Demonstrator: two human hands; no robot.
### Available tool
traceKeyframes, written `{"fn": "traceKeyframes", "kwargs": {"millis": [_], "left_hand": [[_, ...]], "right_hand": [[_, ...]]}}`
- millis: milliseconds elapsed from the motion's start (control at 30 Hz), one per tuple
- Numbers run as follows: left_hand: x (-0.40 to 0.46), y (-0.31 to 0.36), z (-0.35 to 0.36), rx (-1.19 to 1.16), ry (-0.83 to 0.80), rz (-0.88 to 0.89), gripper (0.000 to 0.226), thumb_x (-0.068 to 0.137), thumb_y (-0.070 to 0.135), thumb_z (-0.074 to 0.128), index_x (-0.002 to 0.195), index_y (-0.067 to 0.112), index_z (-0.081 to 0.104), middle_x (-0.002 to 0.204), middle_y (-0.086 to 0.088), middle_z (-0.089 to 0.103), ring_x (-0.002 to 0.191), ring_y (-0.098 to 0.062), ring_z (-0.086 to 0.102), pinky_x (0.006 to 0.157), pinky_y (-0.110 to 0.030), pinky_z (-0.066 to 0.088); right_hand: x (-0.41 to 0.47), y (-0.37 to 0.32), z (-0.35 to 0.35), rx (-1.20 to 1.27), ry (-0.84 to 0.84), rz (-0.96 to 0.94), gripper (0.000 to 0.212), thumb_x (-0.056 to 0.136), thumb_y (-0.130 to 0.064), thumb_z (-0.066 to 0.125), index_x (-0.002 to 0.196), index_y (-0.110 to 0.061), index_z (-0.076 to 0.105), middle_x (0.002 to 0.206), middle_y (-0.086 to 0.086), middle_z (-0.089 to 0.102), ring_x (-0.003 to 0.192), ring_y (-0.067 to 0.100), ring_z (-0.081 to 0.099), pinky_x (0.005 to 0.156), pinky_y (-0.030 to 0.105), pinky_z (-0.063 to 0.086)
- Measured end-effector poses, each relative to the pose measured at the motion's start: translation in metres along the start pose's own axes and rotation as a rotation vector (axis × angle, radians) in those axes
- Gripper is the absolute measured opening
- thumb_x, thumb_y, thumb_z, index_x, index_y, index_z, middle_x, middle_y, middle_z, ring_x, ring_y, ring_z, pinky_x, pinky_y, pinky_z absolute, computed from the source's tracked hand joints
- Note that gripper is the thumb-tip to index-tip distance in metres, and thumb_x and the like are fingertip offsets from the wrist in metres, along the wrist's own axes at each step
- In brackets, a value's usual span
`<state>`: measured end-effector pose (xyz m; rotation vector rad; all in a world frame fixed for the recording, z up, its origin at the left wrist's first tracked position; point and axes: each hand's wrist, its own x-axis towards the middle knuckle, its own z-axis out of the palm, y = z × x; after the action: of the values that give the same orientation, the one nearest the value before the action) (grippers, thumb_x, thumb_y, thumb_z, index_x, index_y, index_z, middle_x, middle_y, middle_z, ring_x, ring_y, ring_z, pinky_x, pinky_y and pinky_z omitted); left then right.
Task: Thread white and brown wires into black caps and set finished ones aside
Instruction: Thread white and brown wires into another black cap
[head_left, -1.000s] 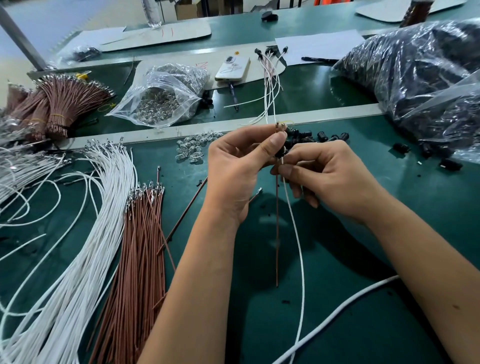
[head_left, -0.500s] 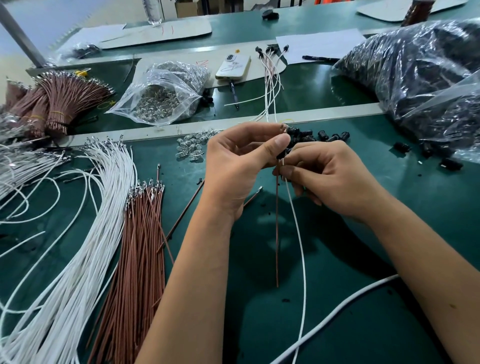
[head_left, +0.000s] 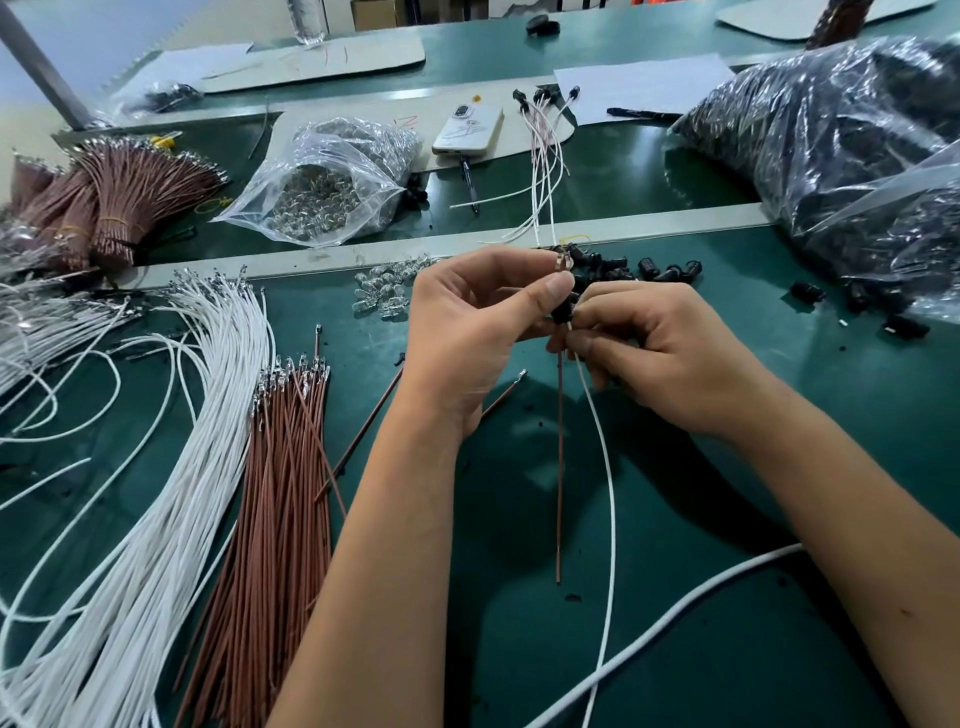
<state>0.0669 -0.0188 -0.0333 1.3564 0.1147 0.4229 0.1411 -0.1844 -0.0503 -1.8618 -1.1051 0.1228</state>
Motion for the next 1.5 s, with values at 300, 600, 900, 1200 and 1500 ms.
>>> {"fn": "traceKeyframes", "kwargs": {"millis": [300, 600, 900, 1200, 1500], "left_hand": [[-0.0015, -0.0001, 0.0025, 0.012, 0.006, 0.012, 0.018, 0.082, -0.006, 0.075, 0.078, 0.012, 0.073, 0.073, -0.002, 0.072, 0.068, -0.017, 0.066, 0.074, -0.043, 0.060], [-0.0027, 0.0007, 0.0051, 0.024, -0.004, 0.032, 0.016, 0.083, -0.005, 0.075, 0.080, 0.010, 0.072, 0.072, 0.000, 0.071, 0.070, -0.018, 0.066, 0.075, -0.046, 0.060], [-0.0020, 0.0003, 0.0057, 0.009, -0.003, 0.047, 0.018, 0.083, -0.007, 0.074, 0.079, 0.011, 0.072, 0.071, -0.001, 0.070, 0.067, -0.016, 0.066, 0.071, -0.035, 0.060], [-0.0003, 0.0005, -0.0003, -0.046, -0.009, -0.070, 0.011, 0.096, 0.004, 0.062, 0.092, 0.004, 0.073, 0.086, -0.009, 0.074, 0.079, -0.019, 0.070, 0.075, -0.029, 0.057], [-0.0007, 0.0025, -0.0032, 0.028, -0.098, -0.198, 0.011, 0.084, 0.024, 0.070, 0.090, 0.017, 0.076, 0.090, -0.006, 0.075, 0.084, -0.020, 0.069, 0.075, -0.029, 0.054]], "right_hand": [[-0.0004, 0.0040, -0.0008, -0.052, 0.043, -0.011, 0.014, 0.097, -0.010, 0.071, 0.092, -0.021, 0.077, 0.080, -0.002, 0.066, 0.069, 0.021, 0.063, 0.063, 0.041, 0.051], [-0.0020, 0.0072, -0.0015, 0.123, 0.107, 0.062, 0.007, 0.091, -0.022, 0.078, 0.090, -0.014, 0.078, 0.075, 0.010, 0.070, 0.065, 0.018, 0.059, 0.062, 0.036, 0.049], [-0.0028, 0.0051, 0.0004, 0.230, 0.060, 0.143, 0.014, 0.089, -0.028, 0.077, 0.082, -0.017, 0.074, 0.062, -0.012, 0.059, 0.054, 0.000, 0.044, 0.055, 0.012, 0.036], [-0.0024, 0.0037, -0.0002, 0.242, 0.049, 0.174, 0.017, 0.093, -0.021, 0.076, 0.078, -0.019, 0.069, 0.060, -0.016, 0.057, 0.053, -0.001, 0.043, 0.054, 0.009, 0.036], [-0.0021, 0.0044, -0.0013, 0.287, 0.061, 0.195, 0.018, 0.088, -0.037, 0.075, 0.079, -0.023, 0.071, 0.064, -0.006, 0.056, 0.059, 0.012, 0.045, 0.053, 0.024, 0.039]]}}
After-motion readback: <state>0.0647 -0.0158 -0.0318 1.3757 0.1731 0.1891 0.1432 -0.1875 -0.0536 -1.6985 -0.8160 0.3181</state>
